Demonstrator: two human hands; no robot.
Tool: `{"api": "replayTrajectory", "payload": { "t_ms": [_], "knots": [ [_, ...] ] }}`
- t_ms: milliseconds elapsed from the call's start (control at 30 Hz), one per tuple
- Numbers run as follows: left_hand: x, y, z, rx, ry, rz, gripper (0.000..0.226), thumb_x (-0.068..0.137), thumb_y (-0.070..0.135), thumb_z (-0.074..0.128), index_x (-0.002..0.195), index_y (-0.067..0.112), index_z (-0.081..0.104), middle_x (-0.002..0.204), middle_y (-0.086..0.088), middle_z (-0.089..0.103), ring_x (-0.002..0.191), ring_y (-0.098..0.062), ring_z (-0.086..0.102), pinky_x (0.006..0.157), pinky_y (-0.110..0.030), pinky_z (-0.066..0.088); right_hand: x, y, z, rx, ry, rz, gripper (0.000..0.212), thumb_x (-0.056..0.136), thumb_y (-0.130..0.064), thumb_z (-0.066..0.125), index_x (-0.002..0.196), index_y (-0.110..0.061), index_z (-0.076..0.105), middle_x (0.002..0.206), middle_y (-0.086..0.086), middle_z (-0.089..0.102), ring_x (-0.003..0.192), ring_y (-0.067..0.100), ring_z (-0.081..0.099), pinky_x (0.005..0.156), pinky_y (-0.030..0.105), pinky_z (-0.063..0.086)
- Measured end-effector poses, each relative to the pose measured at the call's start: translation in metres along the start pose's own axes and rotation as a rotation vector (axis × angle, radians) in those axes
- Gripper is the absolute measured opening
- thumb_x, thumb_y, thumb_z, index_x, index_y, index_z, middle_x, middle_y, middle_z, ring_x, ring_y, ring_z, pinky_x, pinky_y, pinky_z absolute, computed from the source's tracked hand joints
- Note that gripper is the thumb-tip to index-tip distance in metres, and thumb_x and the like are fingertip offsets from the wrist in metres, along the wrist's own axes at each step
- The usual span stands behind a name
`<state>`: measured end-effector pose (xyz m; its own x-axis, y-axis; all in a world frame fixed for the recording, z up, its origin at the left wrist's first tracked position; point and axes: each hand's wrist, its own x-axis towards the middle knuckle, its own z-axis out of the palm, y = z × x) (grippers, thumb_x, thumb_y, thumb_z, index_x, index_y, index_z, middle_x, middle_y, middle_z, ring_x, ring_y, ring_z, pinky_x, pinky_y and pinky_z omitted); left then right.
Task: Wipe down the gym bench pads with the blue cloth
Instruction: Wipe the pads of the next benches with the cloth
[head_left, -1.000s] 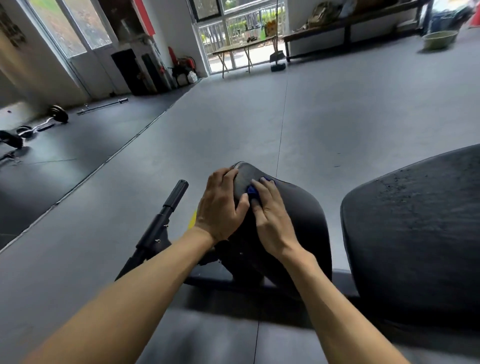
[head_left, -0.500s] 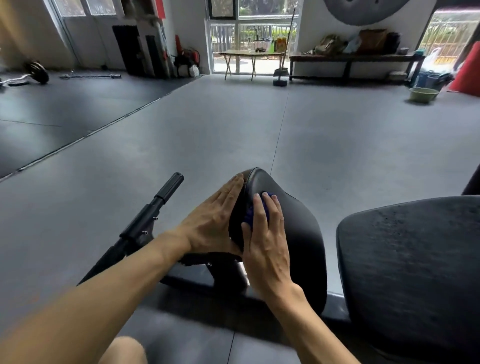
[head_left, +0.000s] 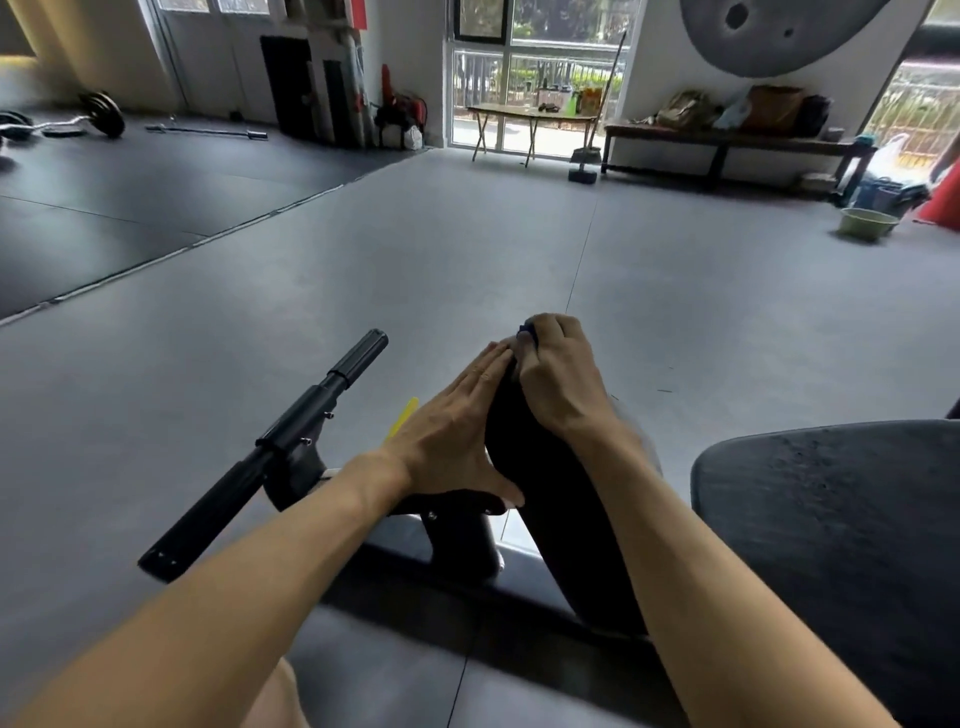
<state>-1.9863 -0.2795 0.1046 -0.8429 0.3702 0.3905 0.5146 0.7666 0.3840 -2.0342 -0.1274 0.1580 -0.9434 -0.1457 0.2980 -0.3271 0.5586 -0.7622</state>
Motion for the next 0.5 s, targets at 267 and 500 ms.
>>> {"api": "replayTrajectory", "payload": {
  "t_ms": [267,500],
  "knots": [
    [-0.004,0.001,0.005,0.101,-0.022,-0.002,0.154,0.049,0.075,0.08,0.16,0.003,0.001,0.17,-0.014,0.003,0.158,-0.021,0.001,0.128,-0.031,0.009,-0.089,0.044,0.011,-0.21,0.144,-0.26,0.05,0.104,-0.027,0.045,0.153,-0.028,0.033,0.16,0.002,0.024,0.151,0.019,0.02,0.114,0.023,0.026],
    [-0.009,0.018,-0.003,0.337,-0.046,0.045,0.148,0.058,0.08,0.072,0.158,-0.007,0.005,0.166,-0.026,0.009,0.157,-0.034,0.006,0.128,-0.036,0.009,-0.134,0.083,0.011,-0.459,0.067,-0.377,0.073,0.1,-0.017,0.057,0.161,-0.019,0.017,0.169,0.01,0.004,0.156,0.028,-0.001,0.119,0.037,0.028]
  ]
}}
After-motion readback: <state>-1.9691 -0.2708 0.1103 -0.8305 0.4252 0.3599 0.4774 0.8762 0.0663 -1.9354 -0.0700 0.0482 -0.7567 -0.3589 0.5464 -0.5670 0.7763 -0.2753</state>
